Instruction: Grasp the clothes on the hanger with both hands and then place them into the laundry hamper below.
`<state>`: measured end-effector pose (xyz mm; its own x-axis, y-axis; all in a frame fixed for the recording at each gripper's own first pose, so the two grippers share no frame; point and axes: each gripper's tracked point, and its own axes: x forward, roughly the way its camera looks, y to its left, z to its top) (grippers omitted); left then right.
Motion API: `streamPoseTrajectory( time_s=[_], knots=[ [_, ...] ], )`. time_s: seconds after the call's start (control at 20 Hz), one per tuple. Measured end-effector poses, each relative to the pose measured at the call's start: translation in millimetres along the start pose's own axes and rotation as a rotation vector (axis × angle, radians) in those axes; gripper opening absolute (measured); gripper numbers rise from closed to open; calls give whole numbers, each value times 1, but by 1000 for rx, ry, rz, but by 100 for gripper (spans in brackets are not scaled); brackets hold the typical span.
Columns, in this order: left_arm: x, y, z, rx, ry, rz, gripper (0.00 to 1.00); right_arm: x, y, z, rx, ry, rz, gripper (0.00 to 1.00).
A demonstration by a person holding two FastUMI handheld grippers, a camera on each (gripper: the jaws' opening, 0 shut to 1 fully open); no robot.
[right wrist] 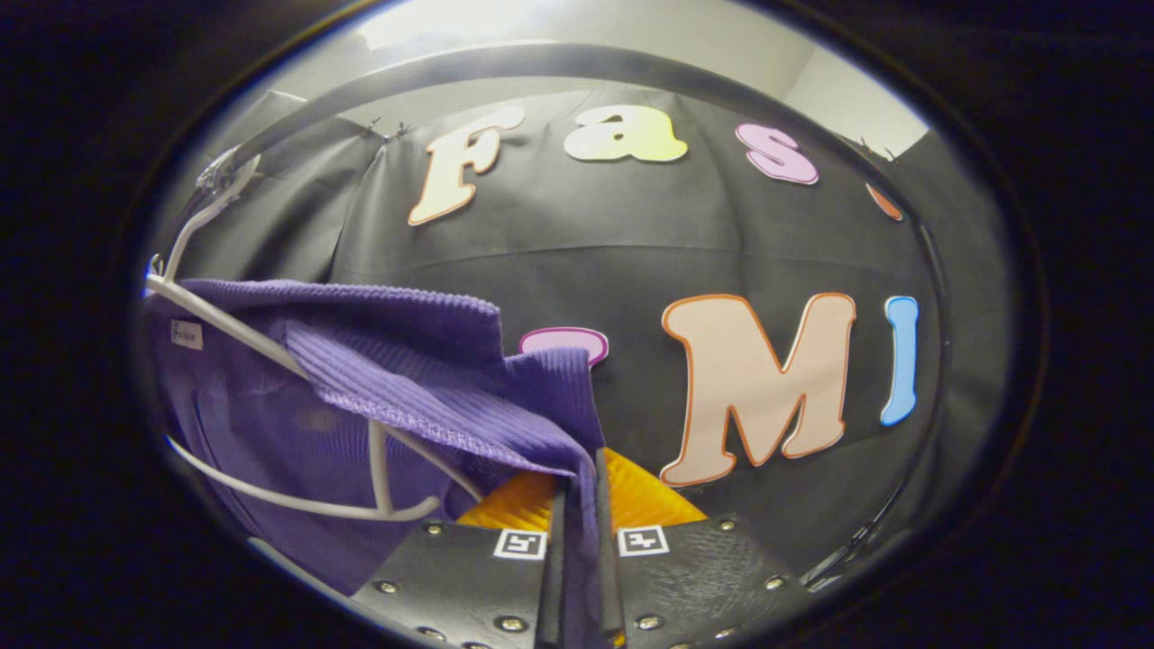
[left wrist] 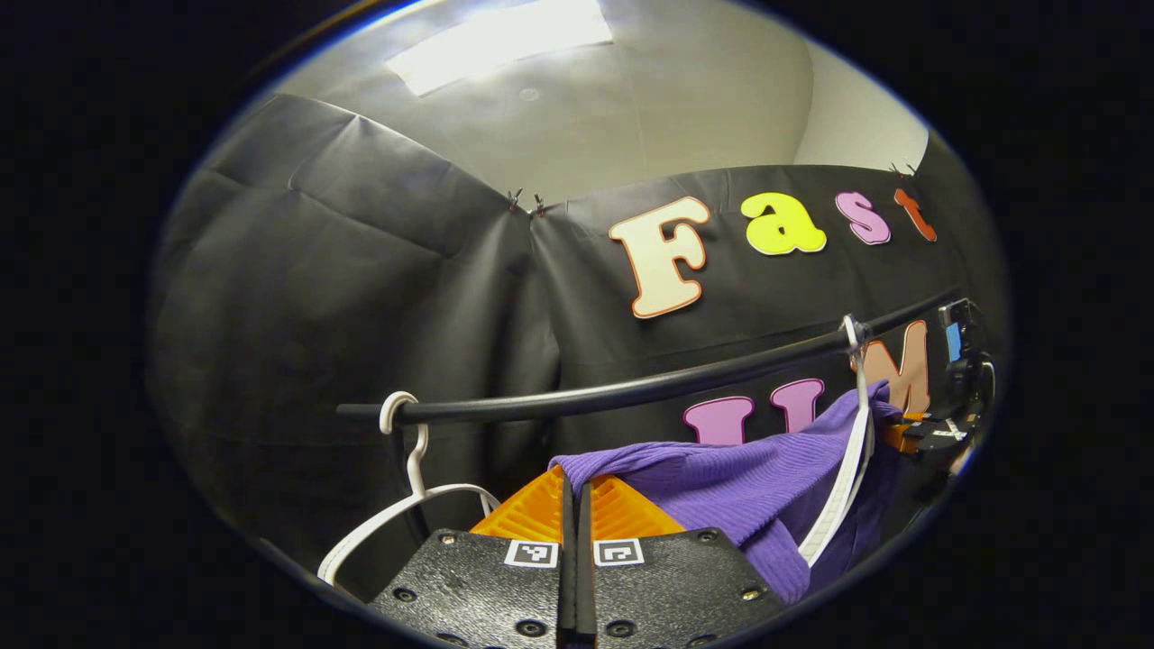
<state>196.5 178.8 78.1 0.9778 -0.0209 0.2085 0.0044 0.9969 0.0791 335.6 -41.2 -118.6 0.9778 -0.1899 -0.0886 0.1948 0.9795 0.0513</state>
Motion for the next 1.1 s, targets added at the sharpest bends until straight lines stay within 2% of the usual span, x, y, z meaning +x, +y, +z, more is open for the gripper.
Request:
streamPoseTrajectory(
  time_s=[0.2,0.25,0.3,0.5,0.6,0.65,1.1],
  knots=[
    [5,-4,9,-7,-12,-27,0,19,11,-15,-18,33,58,14],
    [5,-4,8,-7,-8,-30,0,23,13,-20,-5,50,72,11],
    [6,-3,7,2,-4,-32,0,26,16,-24,14,62,88,14],
    [3,-8,-7,17,33,-41,0,37,19,-44,54,122,126,14],
    [-1,-7,-18,23,50,-34,0,35,19,-49,77,132,134,11],
    [-3,-6,-23,23,62,-28,0,33,19,-53,82,138,137,14],
    [-33,9,-72,-39,163,65,2,-12,30,-103,70,237,169,15]
  ],
)
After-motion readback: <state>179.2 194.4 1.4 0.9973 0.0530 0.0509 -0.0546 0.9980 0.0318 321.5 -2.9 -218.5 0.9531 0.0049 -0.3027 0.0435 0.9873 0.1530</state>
